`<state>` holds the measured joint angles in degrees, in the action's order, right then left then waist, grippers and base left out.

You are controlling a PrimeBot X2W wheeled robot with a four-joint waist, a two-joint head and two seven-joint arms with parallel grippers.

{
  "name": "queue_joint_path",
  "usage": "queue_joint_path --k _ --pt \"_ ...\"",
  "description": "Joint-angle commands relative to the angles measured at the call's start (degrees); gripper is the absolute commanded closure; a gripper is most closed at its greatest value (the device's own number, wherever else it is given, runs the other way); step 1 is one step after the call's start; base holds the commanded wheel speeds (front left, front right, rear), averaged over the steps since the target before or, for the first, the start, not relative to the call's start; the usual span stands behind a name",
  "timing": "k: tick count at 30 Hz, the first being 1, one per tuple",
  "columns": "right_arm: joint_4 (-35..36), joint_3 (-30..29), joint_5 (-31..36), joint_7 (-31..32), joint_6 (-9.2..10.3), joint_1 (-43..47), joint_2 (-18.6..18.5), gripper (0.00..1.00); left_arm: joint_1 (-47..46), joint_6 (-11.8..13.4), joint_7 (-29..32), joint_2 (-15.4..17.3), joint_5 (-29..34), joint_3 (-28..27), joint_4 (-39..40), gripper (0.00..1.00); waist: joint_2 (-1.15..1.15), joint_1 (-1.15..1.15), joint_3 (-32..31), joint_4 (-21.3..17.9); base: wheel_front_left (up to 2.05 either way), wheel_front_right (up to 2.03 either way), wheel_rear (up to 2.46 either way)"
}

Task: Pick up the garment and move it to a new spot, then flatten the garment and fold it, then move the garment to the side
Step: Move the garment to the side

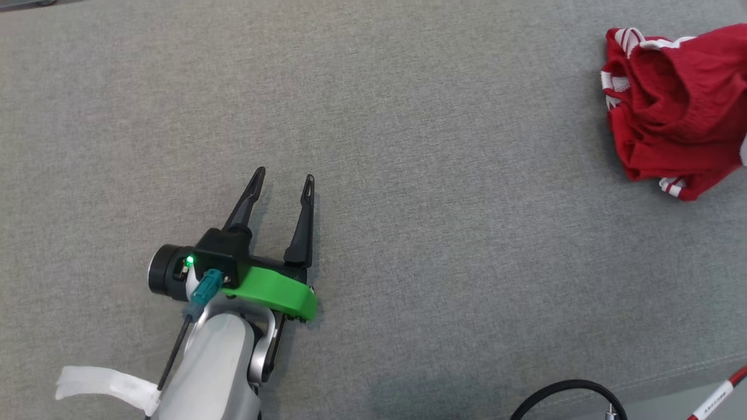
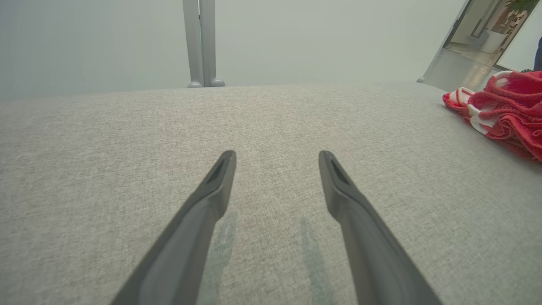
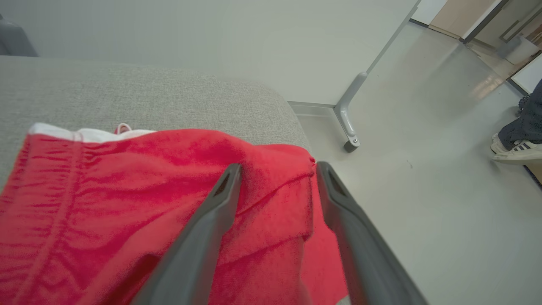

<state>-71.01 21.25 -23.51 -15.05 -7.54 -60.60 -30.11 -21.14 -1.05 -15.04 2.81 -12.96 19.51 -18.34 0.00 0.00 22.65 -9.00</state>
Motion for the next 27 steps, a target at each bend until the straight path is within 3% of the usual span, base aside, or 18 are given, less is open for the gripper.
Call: queue_joint_path --k 1,5,11,18,27 --pt "-0.7 -1.4 1.4 -0.2 0.11 -0.1 -0.5 0.00 0.2 0.3 -0.1 0.2 0.1 -0.7 0.2 0.00 0.00 0.00 1.1 1.5 0.00 0.00 0.00" --pt "1.0 -8.6 4.2 -0.2 0.11 1.3 -1.1 0.00 0.7 1.1 -0.1 0.2 0.0 -3.1 0.5 0.00 0.00 0.00 -0.3 1.8 0.00 0.00 0.00" --pt "16.7 -15.7 9.1 -0.2 0.12 10.4 7.7 0.00 2.7 2.0 -0.1 0.2 -0.2 -8.0 0.3 0.00 0.00 0.00 -4.2 1.6 0.00 0.00 0.00" --pt "30.9 -13.6 9.3 -0.2 0.11 22.9 17.3 0.00 5.7 2.4 -0.1 0.2 0.2 -13.1 -0.5 0.00 0.00 0.00 -8.5 2.7 0.00 0.00 0.00" --pt "37.7 -13.8 9.9 -0.2 0.11 34.9 22.3 0.00 10.4 2.2 -0.1 0.2 -0.3 -16.8 -2.6 0.00 0.00 0.00 -14.5 5.0 0.00 0.00 0.00"
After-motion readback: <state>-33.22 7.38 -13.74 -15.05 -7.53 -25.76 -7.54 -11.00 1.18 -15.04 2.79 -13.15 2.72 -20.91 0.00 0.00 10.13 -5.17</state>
